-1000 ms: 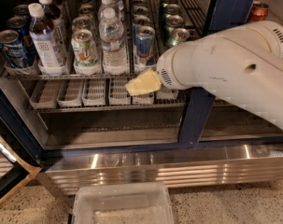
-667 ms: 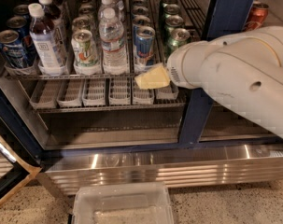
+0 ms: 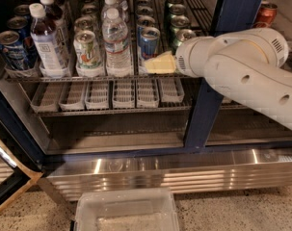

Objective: Pick green can from top shelf of fridge

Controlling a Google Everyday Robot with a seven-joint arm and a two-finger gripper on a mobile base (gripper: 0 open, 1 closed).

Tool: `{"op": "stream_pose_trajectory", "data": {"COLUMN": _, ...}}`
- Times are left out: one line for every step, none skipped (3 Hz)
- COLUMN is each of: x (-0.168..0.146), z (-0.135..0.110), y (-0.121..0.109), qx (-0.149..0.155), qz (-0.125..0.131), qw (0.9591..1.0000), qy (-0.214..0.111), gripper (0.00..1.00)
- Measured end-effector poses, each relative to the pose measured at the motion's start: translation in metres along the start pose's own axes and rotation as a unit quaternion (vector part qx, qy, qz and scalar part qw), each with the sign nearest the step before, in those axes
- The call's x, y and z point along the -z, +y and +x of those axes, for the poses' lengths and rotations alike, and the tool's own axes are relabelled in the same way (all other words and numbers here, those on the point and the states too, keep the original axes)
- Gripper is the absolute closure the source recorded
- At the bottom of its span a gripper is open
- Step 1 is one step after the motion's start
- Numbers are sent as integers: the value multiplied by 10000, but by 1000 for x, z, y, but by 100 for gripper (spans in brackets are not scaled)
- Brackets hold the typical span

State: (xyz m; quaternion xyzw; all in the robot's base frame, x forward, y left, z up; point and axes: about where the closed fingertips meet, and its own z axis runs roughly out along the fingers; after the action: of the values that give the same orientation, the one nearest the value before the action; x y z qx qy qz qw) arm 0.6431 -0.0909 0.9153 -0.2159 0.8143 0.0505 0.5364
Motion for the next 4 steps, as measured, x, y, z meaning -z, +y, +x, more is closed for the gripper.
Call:
{"op": "stream_pose_trajectory", "data": {"x": -8, "z": 3, "y": -4, "qx": 166, "qz": -148, "qw": 9998, "qy": -5, "gripper": 0}}
{"op": "stream_pose_trajectory", "data": {"x": -8, "z": 3, "y": -4, "qx": 166, "qz": -148, "qw": 9998, "qy": -6, "gripper": 0}}
{"op": "stream_pose_trajectory", "data": {"x": -8, "z": 3, "y": -4, "qx": 166, "qz": -148, "qw": 9998, "qy": -6, "gripper": 19}}
{"op": "stream_pose_trajectory", "data": {"x": -8, "z": 3, "y": -4, "qx": 166, "qz": -148, "qw": 9998, "qy": -6, "gripper": 41}}
